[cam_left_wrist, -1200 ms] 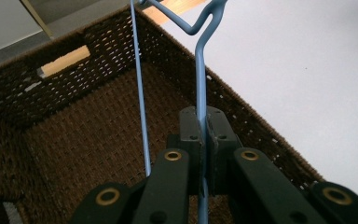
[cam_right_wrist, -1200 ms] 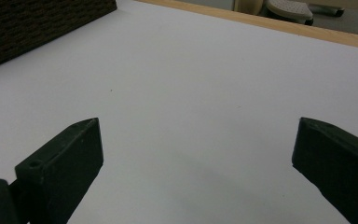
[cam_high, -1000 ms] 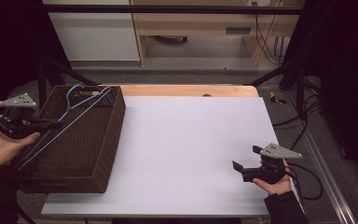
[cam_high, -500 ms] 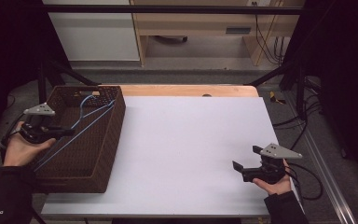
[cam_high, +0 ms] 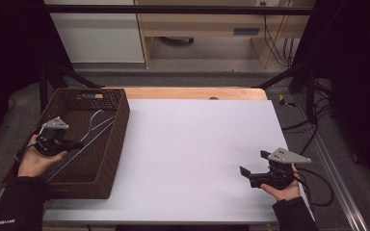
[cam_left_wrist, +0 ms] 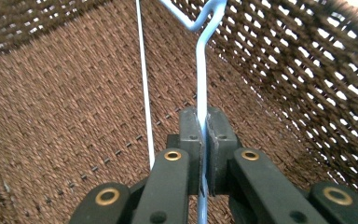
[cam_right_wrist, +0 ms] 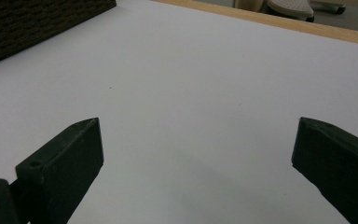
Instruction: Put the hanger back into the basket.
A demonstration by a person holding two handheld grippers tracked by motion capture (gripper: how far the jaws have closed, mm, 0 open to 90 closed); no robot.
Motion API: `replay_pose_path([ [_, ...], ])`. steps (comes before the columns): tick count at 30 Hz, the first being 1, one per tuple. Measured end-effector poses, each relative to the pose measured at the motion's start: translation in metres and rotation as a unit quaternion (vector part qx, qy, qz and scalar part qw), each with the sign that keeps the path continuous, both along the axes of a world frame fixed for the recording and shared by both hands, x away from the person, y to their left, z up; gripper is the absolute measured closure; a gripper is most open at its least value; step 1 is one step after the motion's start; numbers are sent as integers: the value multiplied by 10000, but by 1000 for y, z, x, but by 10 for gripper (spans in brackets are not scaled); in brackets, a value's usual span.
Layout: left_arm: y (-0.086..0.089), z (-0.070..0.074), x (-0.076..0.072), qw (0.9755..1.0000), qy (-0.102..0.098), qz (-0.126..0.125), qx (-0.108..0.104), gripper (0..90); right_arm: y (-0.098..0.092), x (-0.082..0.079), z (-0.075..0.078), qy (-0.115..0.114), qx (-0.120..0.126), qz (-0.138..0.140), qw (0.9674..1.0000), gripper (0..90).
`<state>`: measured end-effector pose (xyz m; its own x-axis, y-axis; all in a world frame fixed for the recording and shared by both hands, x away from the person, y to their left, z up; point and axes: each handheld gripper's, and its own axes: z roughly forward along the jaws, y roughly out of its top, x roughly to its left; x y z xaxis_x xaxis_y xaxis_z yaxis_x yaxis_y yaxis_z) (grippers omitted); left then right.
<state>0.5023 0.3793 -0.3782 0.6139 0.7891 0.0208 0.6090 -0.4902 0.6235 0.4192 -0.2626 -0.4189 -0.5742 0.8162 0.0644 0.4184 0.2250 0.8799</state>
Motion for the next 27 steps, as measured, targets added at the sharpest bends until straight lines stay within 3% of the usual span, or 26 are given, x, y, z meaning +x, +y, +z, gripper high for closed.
replay_pose_path([
  [5,0,-8,1,9994,175,124,275,861,0,0,0,-7,-18,5,10000,24],
  [12,2,-7,-4,9993,238,137,237,791,0,-1,1,4,-6,-13,10000,24],
  [16,2,2,-12,9998,26,181,33,728,0,-1,1,-23,7,-16,10000,24],
  [21,-1,18,-23,9987,-405,185,-238,629,-1,-1,2,-39,49,-24,10000,25],
  [23,-5,25,-29,9967,-640,200,-458,609,-1,-1,3,-56,32,-8,10000,25],
  [25,-8,29,-32,9954,-739,168,-588,559,-1,-2,3,-68,48,-29,10000,25],
  [27,-14,33,-37,9925,-921,182,-783,522,-2,-2,4,-68,58,-32,10000,25],
])
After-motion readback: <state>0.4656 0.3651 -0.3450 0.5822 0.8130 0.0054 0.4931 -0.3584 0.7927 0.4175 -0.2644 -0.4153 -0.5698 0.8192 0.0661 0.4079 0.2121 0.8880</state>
